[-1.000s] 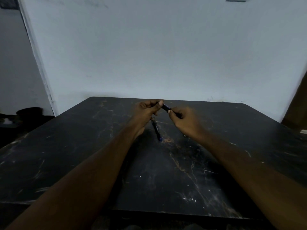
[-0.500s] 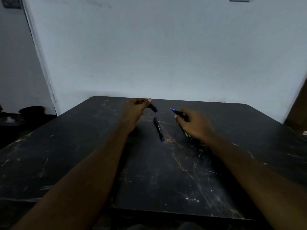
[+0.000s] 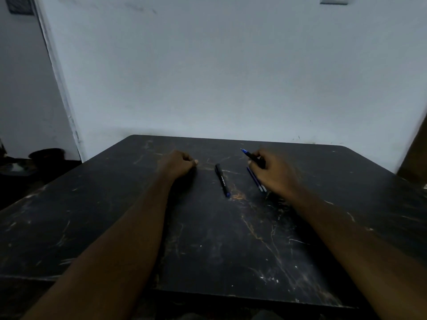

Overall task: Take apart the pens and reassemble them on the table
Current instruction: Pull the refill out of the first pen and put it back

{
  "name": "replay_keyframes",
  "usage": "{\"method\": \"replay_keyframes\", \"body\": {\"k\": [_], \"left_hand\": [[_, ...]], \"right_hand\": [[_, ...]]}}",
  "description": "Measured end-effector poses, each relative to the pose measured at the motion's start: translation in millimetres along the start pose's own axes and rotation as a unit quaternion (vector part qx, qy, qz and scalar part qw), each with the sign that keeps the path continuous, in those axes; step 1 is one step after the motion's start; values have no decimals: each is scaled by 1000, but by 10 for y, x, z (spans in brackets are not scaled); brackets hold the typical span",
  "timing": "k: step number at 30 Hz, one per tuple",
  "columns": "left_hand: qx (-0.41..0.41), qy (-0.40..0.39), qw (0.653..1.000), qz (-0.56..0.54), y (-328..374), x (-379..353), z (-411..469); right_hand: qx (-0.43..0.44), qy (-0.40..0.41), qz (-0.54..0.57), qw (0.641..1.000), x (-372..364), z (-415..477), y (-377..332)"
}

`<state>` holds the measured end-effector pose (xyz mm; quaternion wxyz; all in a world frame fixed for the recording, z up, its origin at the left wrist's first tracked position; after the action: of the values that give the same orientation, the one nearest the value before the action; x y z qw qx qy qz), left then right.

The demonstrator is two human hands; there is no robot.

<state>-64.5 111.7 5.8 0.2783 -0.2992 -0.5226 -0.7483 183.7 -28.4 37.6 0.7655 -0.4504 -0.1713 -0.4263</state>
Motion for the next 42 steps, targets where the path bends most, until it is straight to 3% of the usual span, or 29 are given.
{"method": "replay_keyframes", "body": {"k": [4, 6, 9, 12, 16, 20, 27, 38, 42], "left_hand": [[-14, 60, 998, 24, 206, 1, -56], [-53, 94, 994, -16, 465, 8, -126], [-106, 22, 979, -172, 881, -124, -260], [-104, -53, 951, -287, 1046, -269, -360], [-108, -53, 925, -359, 1040, -293, -382], [-109, -38, 915, -386, 1027, -267, -381], [-115, -98, 890, -431, 1141, -303, -495], [-42, -6, 883, -468, 1104, -290, -557], [-20, -30, 883, -468, 1093, -296, -567]], "right_hand": [[-9, -6, -12, 1000, 14, -11, -12], [-11, -4, -9, 1000, 14, -11, -9], [2, 1, 31, 1000, -22, 18, -10], [24, 11, 61, 998, -49, 58, -17], [39, 17, 108, 993, -73, 79, -23], [16, -17, 141, 990, -135, 92, -48], [13, -35, 186, 982, -153, 53, -196], [15, 53, 141, 988, -106, 43, -211], [13, 51, 144, 988, -112, 47, -209]]}}
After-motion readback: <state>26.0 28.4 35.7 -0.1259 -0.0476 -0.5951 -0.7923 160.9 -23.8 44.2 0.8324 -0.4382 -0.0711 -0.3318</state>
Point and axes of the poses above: each hand's wrist, its own z-axis towards the middle knuckle, its own x-axis out of the back of the hand, y = z × x, the point moved 7 cm from there along z, towards the middle knuckle, and after that the axes turned 4 degrees about z, right-handed, at the moved point
